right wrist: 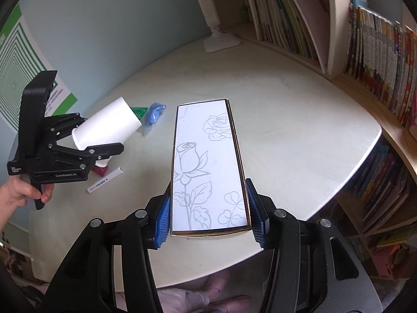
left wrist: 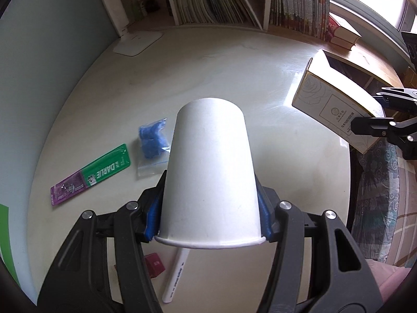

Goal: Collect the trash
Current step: 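Carry the paper cup and sketched box over the teal wastebasket with both tools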

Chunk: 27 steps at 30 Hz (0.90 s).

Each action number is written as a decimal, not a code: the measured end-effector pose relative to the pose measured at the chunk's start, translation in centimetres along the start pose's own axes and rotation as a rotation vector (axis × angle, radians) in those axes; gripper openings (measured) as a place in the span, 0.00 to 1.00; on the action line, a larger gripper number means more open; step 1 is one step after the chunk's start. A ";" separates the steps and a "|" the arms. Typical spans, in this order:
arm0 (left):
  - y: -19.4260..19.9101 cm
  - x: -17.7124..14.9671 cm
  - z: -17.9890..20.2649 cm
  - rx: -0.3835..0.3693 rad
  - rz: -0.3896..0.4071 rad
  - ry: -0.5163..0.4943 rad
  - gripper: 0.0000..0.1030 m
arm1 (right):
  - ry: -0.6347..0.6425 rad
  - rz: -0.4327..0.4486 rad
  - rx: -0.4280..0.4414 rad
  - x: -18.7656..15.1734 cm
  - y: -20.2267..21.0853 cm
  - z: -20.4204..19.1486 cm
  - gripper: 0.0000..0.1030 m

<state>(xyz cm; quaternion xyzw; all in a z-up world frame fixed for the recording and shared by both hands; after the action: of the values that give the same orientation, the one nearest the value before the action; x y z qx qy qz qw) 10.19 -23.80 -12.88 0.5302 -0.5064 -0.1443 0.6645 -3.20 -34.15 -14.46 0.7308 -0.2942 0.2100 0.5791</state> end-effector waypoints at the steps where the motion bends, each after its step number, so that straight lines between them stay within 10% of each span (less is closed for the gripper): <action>1: 0.0 0.1 0.7 -0.007 0.002 -0.010 0.53 | -0.011 0.004 -0.009 -0.3 0.5 0.6 0.50; 27: -3.7 3.6 25.8 -0.256 -0.018 -0.358 0.53 | -0.345 0.073 -0.245 -14.0 15.3 18.0 0.50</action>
<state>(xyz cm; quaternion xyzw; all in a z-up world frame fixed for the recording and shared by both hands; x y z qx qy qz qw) -8.25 -42.31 -16.05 0.4119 -0.5889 -0.3053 0.6248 -24.49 -51.43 -16.80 0.6689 -0.4384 0.0653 0.5968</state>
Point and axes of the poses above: each gripper's, at about its wrist camera, not at the fingertips, and y roughly against the way its jaws point, z to its right, x to its top, the point moved 10 cm from there along -y, roughly the way its jaws point, and after that the axes turned 5 degrees about z, right-handed, at the moved point
